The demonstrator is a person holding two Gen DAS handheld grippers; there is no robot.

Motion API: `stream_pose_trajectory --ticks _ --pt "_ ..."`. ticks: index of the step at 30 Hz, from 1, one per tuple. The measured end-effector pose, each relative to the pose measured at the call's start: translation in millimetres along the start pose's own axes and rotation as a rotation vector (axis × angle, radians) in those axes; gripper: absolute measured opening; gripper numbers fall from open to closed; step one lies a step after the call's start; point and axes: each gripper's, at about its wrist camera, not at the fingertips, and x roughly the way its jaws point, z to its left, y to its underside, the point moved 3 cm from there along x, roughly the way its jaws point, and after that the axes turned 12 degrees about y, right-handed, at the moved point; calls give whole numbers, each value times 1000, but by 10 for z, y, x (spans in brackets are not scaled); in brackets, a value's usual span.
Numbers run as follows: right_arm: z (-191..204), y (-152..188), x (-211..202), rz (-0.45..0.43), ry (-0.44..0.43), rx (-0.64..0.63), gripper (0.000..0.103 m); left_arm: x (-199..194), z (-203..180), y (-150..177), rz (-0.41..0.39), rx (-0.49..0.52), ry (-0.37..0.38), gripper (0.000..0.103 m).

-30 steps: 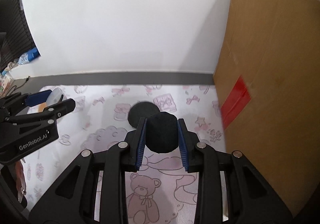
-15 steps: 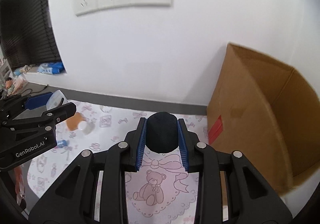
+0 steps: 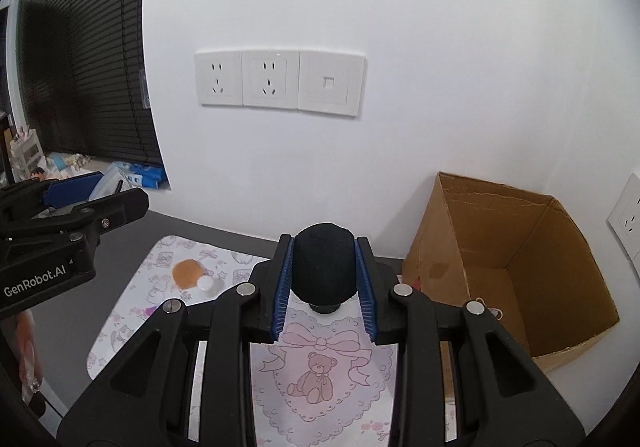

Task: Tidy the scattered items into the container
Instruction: 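Lift the white bottle and black pad and carry them over the box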

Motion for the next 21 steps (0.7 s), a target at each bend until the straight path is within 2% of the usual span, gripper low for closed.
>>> stream_pose_trajectory --ticks 12,21 --pt "-220 -88 -254 -7 35 8 31 -88 -270 -87 -16 24 24 58" --pt "-644 26 -153 -8 16 12 31 90 -678 -143 11 13 13 58"
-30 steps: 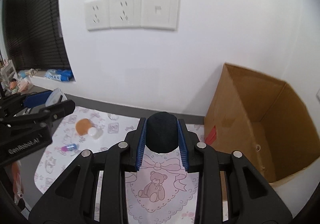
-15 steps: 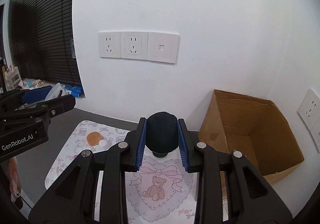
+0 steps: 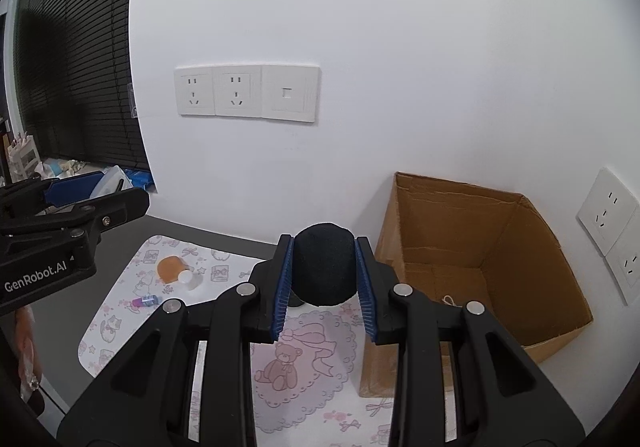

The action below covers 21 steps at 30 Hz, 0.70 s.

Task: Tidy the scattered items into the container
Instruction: 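Lift the white bottle and black pad and carry them over the box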

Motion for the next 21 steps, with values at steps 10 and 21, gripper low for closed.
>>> stream_pose_trajectory --ticks 10,21 --pt "-754 -45 58 10 39 9 31 283 -731 -141 -3 9 50 58" --pt "-1447 121 230 32 121 46 31 637 -1380 -198 9 92 119 58"
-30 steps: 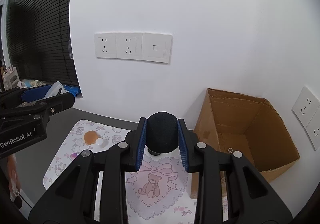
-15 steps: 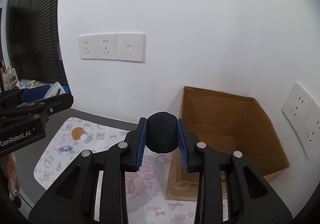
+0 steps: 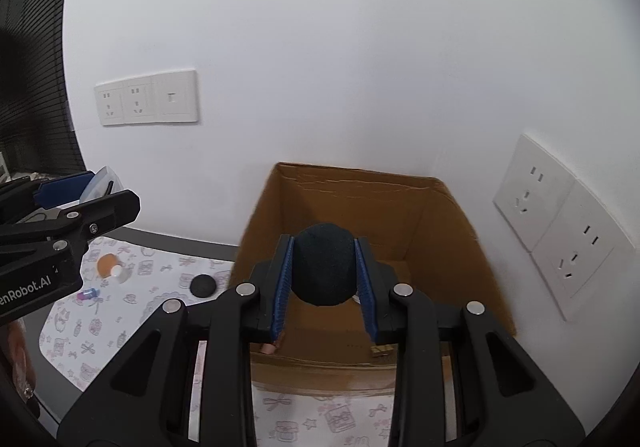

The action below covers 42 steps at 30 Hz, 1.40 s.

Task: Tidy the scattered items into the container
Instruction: 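Lift the white bottle and black pad and carry them over the box, then open both tools to drop the bottle and pad into the box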

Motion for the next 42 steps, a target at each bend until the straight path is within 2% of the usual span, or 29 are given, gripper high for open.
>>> stream_pose_trajectory --ticks 9,17,32,42 --pt "-396 83 181 26 50 30 31 331 -351 -37 37 53 67 58" --pt "-571 131 326 48 69 45 31 533 -500 -60 62 67 97 58" --pt "-759 199 572 80 83 53 31 893 -620 -69 105 63 112 58" --pt "-785 265 866 124 81 52 32 1227 -519 -56 150 12 93 58"
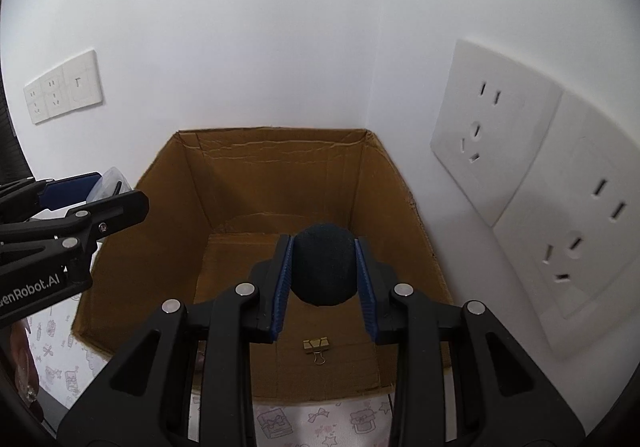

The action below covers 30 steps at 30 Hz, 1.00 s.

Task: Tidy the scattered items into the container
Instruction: 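Open both tools to drop the bottle and pad into the box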

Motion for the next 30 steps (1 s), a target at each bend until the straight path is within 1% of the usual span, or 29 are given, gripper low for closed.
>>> stream_pose_trajectory --ticks 5,8,10,11,13,15,17,20,25,30 --pt "-7 19 139 21 1 0 32 171 45 14 29 -20 2 58" --pt "-4 27 205 30 0 0 32 249 44 22 36 -17 -13 58" --pt "5 25 244 35 1 -3 32 299 45 28 49 -15 1 58" --pt "7 30 266 40 2 -4 35 324 45 34 61 -18 16 58" --pt "11 30 306 48 7 -4 47 387 56 50 101 -41 59 58" --pt "7 25 304 35 23 0 82 427 80 61 131 -66 80 60" --pt "-8 9 265 6 69 -5 87 456 117 68 158 -91 72 70" --pt "-4 -16 266 -3 92 -28 87 449 164 68 160 -110 70 75" --pt "0 -13 265 0 76 -22 87 451 187 63 167 -119 66 75" --pt "9 -26 241 -10 82 -31 87 437 211 54 164 -119 63 75"
